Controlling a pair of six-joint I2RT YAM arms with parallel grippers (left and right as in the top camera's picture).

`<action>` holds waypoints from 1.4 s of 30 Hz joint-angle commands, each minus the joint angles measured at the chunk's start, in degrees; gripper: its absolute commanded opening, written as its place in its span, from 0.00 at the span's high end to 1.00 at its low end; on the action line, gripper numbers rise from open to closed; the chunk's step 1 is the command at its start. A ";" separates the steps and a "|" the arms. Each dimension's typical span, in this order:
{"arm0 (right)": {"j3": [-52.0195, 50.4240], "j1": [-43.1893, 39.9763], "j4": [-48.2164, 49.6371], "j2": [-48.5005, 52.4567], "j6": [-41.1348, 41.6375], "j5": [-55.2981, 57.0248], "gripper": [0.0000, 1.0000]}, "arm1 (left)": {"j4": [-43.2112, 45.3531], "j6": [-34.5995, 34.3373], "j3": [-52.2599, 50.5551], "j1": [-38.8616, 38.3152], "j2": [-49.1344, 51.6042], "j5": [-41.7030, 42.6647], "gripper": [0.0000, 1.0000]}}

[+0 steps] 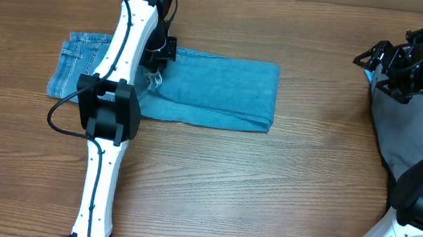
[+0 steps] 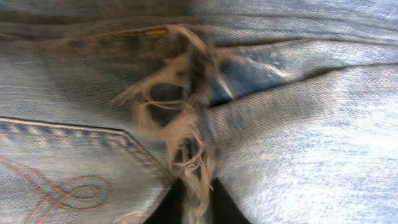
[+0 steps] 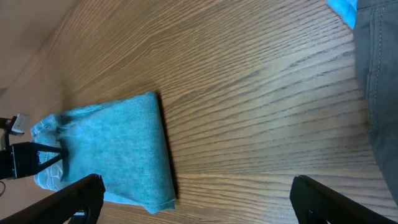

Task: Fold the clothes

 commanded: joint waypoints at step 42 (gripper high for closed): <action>-24.76 26.58 25.42 3.43 -4.24 8.59 0.00 | -4.20 -4.94 20.20 30.73 -11.76 9.33 0.00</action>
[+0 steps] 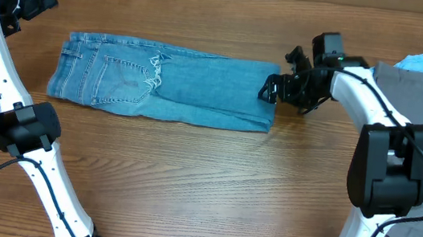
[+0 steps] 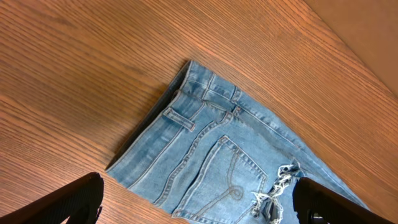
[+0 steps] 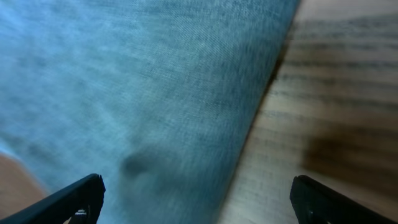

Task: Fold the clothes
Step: 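Move the right gripper to the right fold edge and press it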

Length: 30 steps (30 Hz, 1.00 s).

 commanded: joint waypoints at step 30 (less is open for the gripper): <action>-3.87 0.96 -0.63 -0.94 -0.33 -15.76 0.96 | -0.11 -0.98 0.48 -0.39 -0.24 0.44 0.00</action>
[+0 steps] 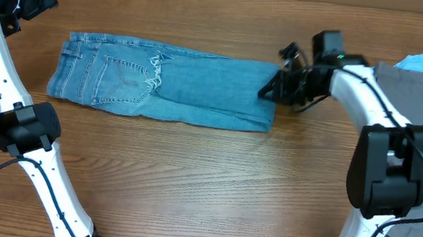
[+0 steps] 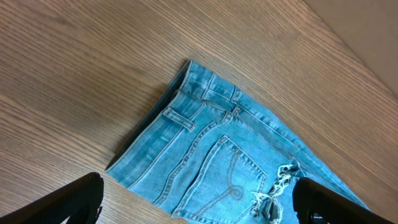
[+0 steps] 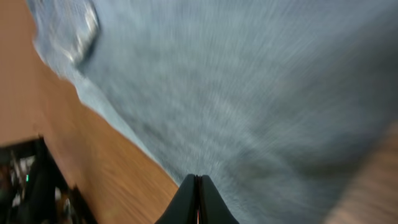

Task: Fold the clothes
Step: 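Move the right gripper to the right fold edge and press it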

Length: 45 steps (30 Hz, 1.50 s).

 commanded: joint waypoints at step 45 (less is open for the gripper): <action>16.76 -0.96 10.84 4.90 11.28 10.21 0.58 | -0.11 -0.98 0.48 -0.39 -0.24 0.44 0.00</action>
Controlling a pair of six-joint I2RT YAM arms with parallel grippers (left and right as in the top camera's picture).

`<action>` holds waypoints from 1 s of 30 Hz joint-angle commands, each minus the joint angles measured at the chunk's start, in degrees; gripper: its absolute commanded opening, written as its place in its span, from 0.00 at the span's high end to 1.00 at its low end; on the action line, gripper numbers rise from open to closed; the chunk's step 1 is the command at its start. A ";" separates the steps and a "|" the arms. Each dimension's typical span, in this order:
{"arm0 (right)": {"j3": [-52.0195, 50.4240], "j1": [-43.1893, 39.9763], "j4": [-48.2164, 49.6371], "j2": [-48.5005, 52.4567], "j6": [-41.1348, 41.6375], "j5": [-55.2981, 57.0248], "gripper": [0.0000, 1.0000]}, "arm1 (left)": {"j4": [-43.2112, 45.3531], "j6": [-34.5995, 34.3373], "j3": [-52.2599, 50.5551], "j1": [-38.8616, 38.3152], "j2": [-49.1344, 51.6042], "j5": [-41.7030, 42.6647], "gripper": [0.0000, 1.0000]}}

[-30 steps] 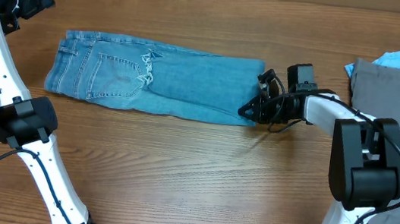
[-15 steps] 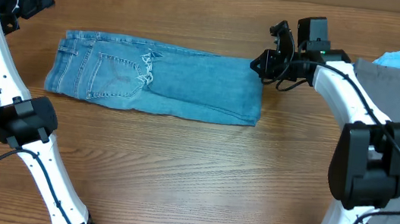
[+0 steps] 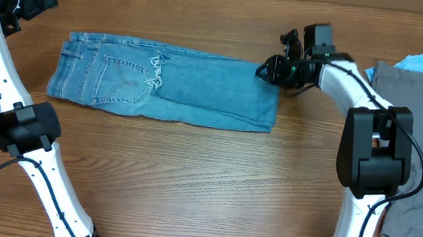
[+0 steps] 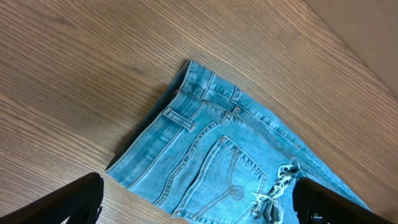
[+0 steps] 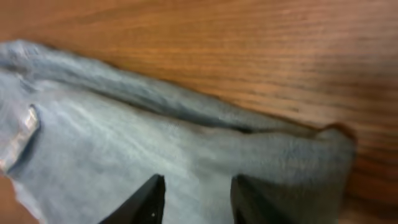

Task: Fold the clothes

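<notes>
The blue jeans (image 3: 167,85) lie folded lengthwise in a long strip across the far part of the table, waist to the left. My right gripper (image 3: 270,67) is down on their far right corner. In the right wrist view its fingertips (image 5: 199,200) stand a narrow gap apart, with denim (image 5: 155,124) filling the space under and between them. My left gripper hangs high at the far left, away from the cloth. It is wide open (image 4: 199,205) and looks down on the waist and back pocket (image 4: 217,162).
A grey garment lies at the right edge with a light blue cloth (image 3: 422,62) behind it. More blue fabric shows at the near right corner. Bare wooden table (image 3: 187,188) stretches in front of the jeans.
My right gripper has moved from the middle of the jeans' right end to their far right corner. Its fingers, shut then, now stand slightly apart. The left arm has not moved.
My left gripper was first shut down on the jeans by the torn patch, with the right arm back over the grey garment. Then the left was raised and open at the far left and the right was open at the jeans' right end. The right then shut there, and is now at the far corner.
</notes>
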 commanded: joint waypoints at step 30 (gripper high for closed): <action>-23.87 -0.11 3.85 -7.82 -5.68 -8.81 0.29 | -0.11 -0.98 0.48 -0.39 -0.24 0.44 0.00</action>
